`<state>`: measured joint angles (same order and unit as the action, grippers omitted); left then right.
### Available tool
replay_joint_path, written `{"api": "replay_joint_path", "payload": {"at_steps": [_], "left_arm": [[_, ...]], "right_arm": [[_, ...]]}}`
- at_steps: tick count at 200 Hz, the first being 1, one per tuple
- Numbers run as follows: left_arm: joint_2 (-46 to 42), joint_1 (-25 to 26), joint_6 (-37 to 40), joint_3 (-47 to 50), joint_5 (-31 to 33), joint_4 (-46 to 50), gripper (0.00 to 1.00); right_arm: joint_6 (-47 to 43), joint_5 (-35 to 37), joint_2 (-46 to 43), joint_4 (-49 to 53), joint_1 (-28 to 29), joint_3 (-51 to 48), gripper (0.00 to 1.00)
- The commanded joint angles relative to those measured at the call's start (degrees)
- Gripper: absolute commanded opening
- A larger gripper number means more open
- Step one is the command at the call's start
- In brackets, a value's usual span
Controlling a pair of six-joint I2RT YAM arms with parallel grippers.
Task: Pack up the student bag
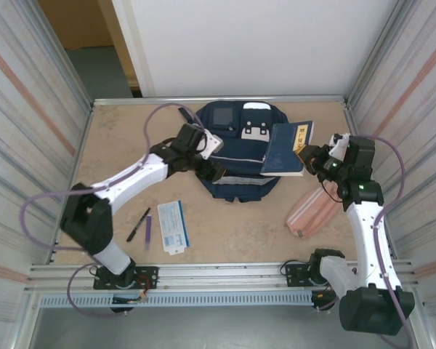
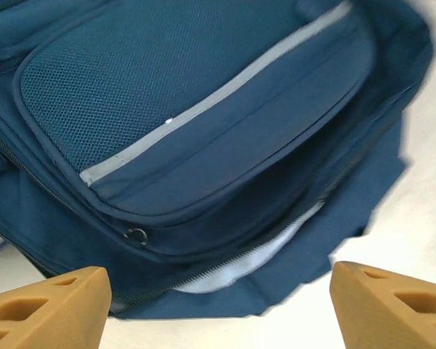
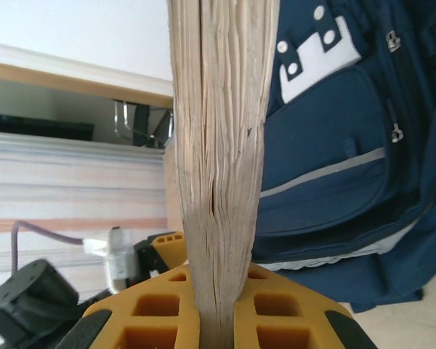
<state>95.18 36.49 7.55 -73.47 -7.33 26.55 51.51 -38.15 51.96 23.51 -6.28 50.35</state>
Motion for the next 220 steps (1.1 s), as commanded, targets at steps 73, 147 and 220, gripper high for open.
{"api": "replay_joint_path", "payload": {"at_steps": [73, 147, 220], "left_arm": [[13.03, 0.69, 32.87, -12.14, 14.24, 8.99, 0.8], [20.4, 2.01, 44.53, -14.07, 11.16, 5.39, 0.69], [17.34, 0.8, 38.95, -22.46, 0.81, 11.34, 0.0]], "right_arm": [[-8.54, -2.51, -2.94, 7.31, 0.68, 1.27, 0.0], [-9.53, -3.39, -3.33, 9.61, 2.24, 2.61, 0.0], [-11.67, -4.57, -6.65, 14.49, 2.87, -3.87, 0.0]]}}
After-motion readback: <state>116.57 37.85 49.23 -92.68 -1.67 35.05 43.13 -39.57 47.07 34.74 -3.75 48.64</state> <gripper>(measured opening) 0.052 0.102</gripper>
